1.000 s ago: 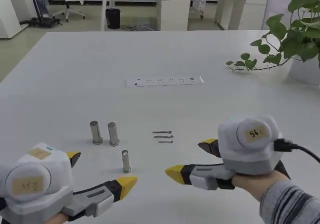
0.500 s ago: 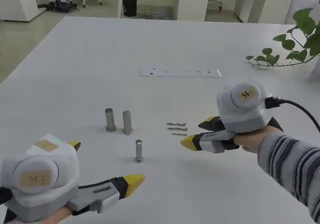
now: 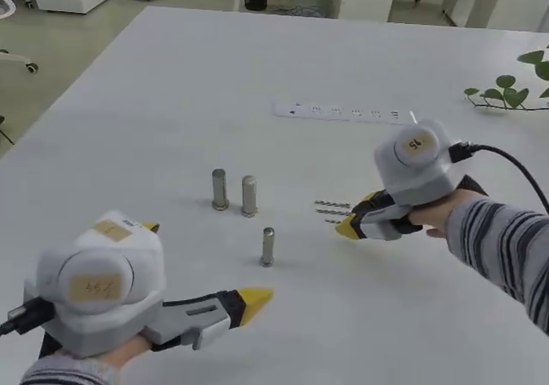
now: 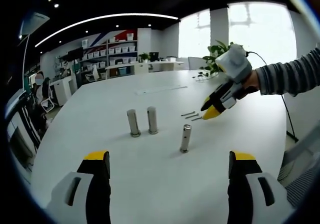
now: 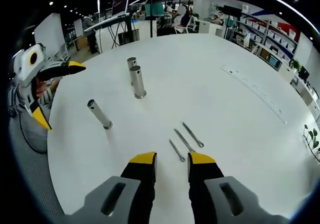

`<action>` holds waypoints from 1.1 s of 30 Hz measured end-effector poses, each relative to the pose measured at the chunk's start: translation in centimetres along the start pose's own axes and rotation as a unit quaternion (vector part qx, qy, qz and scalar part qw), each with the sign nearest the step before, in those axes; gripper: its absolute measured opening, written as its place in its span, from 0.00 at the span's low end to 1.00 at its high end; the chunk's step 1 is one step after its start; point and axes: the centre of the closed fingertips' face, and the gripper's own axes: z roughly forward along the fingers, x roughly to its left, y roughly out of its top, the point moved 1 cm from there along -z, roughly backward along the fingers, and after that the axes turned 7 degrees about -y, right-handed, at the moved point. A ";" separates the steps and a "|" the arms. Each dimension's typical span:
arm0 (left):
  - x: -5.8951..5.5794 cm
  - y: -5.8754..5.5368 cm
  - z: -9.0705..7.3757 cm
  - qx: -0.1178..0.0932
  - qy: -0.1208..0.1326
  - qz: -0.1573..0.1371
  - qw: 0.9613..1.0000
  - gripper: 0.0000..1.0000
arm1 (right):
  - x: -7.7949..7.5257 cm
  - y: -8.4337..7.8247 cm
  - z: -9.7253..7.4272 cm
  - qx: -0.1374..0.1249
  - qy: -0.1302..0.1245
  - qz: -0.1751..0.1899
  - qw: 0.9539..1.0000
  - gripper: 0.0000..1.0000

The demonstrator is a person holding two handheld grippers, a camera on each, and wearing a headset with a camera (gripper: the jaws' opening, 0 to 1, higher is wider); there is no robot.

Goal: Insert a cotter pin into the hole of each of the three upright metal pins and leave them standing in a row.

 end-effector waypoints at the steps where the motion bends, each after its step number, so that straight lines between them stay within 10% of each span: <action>1: 0.1 -0.1 0.0 0.001 0.001 0.000 1.000 0.98 | 0.0 0.0 0.3 0.005 0.003 -0.003 1.000 0.18; 18: 1.0 -0.1 -0.2 -0.003 0.013 -0.013 1.000 0.86 | -0.3 -1.0 1.6 0.069 0.024 -0.044 0.996 0.08; 33: 0.4 0.1 0.1 -0.004 0.000 -0.009 1.000 0.75 | -0.4 -1.1 1.4 0.063 0.022 -0.125 0.990 0.00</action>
